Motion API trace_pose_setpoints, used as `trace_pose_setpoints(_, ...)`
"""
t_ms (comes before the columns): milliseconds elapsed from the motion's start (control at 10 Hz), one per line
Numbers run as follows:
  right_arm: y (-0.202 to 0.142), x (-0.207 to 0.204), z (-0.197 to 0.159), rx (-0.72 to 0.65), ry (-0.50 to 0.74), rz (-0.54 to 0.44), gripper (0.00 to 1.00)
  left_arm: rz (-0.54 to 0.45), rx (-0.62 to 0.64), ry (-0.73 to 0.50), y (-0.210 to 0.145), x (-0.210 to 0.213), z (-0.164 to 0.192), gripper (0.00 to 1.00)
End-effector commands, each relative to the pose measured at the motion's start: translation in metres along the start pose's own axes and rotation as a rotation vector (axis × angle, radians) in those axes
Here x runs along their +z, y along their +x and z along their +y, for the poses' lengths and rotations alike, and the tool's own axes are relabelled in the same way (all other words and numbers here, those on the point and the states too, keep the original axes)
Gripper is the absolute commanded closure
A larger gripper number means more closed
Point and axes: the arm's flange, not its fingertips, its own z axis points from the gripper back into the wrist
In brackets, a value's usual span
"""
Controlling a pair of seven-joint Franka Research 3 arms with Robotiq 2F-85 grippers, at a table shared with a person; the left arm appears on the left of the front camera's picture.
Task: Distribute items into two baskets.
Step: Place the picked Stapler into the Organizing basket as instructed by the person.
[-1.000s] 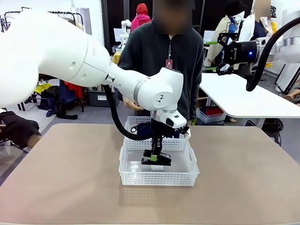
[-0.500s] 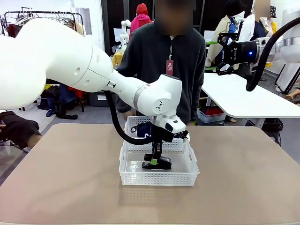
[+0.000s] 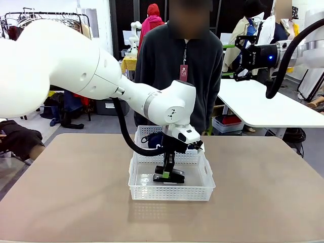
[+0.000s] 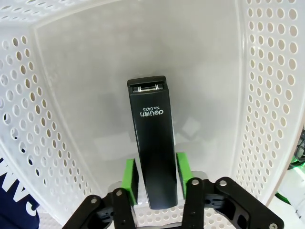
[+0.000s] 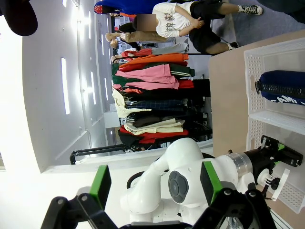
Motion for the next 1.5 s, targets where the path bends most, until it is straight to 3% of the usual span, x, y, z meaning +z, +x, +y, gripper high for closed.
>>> trace_pose_setpoints(0, -0.002, -0.001, 0.004, -0.007, 0.000, -0.007, 0.00, -0.001, 0.008, 0.015, -0.007, 0.003, -0.001, 0.18)
trace_pose_setpoints(100, -0.002, -0.001, 0.004, -0.007, 0.000, -0.007, 0.00, 0.000, 0.010, 0.017, -0.008, 0.005, -0.001, 0.00)
trace_pose_setpoints(1400, -0.002, -0.001, 0.004, -0.007, 0.000, -0.007, 0.00, -0.005, 0.029, 0.018, -0.006, 0.015, 0.001, 0.00)
